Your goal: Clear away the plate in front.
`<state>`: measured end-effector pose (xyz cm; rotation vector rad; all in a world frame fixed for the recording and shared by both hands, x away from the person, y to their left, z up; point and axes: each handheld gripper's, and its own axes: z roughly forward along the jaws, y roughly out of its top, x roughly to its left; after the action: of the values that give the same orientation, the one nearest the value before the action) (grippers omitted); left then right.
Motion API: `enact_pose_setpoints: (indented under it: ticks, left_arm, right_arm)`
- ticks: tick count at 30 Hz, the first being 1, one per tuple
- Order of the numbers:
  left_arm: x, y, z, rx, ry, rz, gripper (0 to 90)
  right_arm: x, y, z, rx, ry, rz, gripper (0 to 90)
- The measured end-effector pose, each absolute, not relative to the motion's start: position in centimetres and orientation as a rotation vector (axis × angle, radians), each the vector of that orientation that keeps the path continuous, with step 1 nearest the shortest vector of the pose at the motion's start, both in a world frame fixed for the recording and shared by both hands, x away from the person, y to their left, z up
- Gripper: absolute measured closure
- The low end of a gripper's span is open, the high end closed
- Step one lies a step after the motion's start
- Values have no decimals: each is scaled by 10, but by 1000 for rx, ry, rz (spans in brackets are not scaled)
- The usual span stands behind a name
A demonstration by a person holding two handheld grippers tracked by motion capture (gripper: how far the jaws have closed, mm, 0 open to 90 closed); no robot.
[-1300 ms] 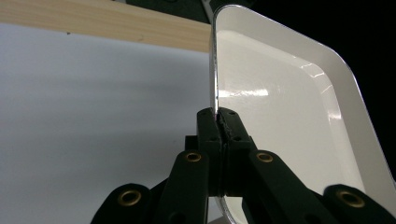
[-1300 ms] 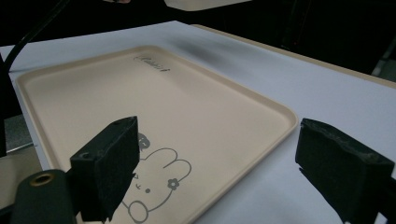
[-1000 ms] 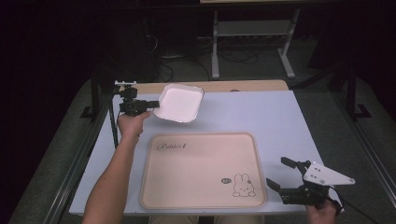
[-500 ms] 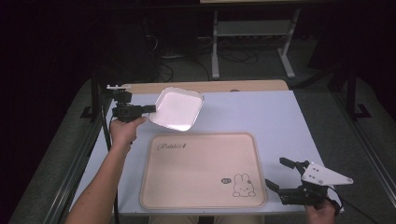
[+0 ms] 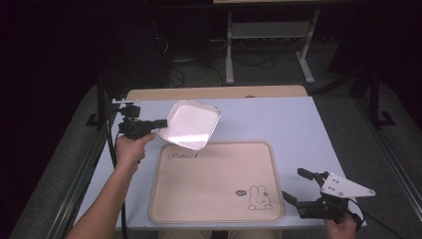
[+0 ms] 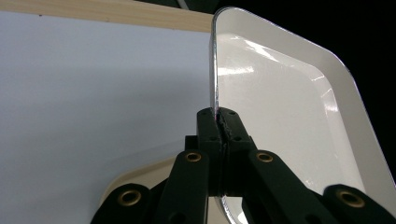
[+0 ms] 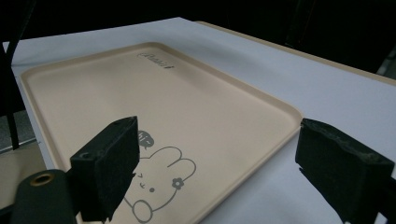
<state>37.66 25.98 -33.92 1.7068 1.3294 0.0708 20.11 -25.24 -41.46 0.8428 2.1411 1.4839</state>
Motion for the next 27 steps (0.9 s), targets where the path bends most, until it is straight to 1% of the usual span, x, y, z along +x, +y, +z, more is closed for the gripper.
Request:
enact_pose_setpoints:
  ticks: [27]
  left_arm:
    - [346,253,-353,1707,1350,62,891]
  right_arm:
    - [200,-252,-413,835,2135,1489,129]
